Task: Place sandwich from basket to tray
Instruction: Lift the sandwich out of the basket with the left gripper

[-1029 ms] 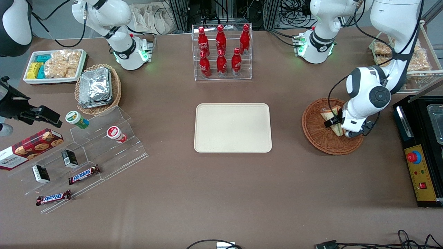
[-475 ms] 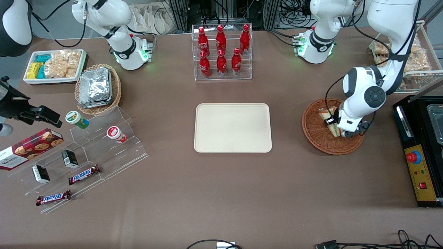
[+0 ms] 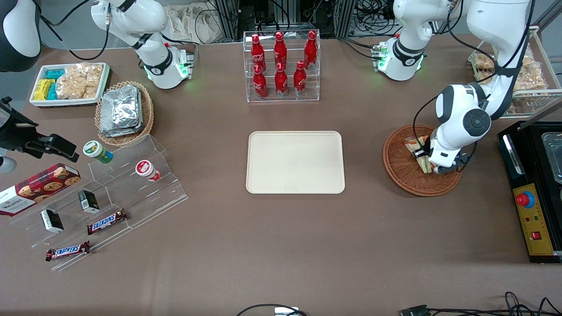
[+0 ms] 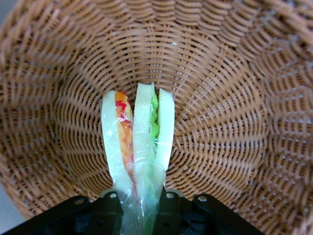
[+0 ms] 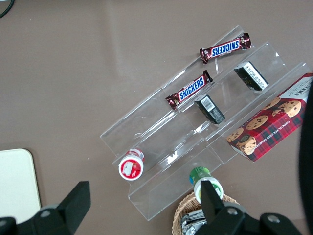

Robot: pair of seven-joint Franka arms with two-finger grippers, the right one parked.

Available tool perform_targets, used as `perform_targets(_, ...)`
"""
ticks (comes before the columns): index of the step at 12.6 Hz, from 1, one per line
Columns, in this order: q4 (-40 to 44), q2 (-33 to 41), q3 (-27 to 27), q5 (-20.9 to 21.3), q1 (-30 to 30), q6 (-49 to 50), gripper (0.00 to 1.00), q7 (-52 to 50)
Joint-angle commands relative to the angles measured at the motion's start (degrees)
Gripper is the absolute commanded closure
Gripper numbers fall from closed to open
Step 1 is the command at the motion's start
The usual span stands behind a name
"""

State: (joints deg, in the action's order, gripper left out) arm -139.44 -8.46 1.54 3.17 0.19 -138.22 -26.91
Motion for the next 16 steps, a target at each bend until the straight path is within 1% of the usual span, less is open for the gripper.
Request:
perform_targets(1, 3.0, 5.6, 1.6, 0.5, -0.5, 9.1, 0.98, -0.2)
perform_targets(3, 11.0, 6.1, 1.9, 0.6, -0.5, 19.9, 0.97, 0.0)
perform_targets(6, 27.0, 3.4, 1.9, 0.5, -0.4, 36.9, 0.97, 5.6)
perform_targets(9, 39.7, 1.0, 1.9, 0.5, -0.5, 50.6, 0.96, 6.3)
perform_targets(12, 49.0, 0.3, 3.1, 0.5, -0.5, 60.1, 0.96, 7.9)
perform_targets(13, 52.0, -0.9, 3.2, 0.4, -0.5, 62.9, 0.96, 7.9)
perform_targets(15, 57.0, -3.1, 4.9, 0.4, -0.7, 66.4, 0.96, 7.3)
perform_targets(16, 57.8, -3.4, 6.0, 0.5, -0.8, 66.8, 0.96, 7.0)
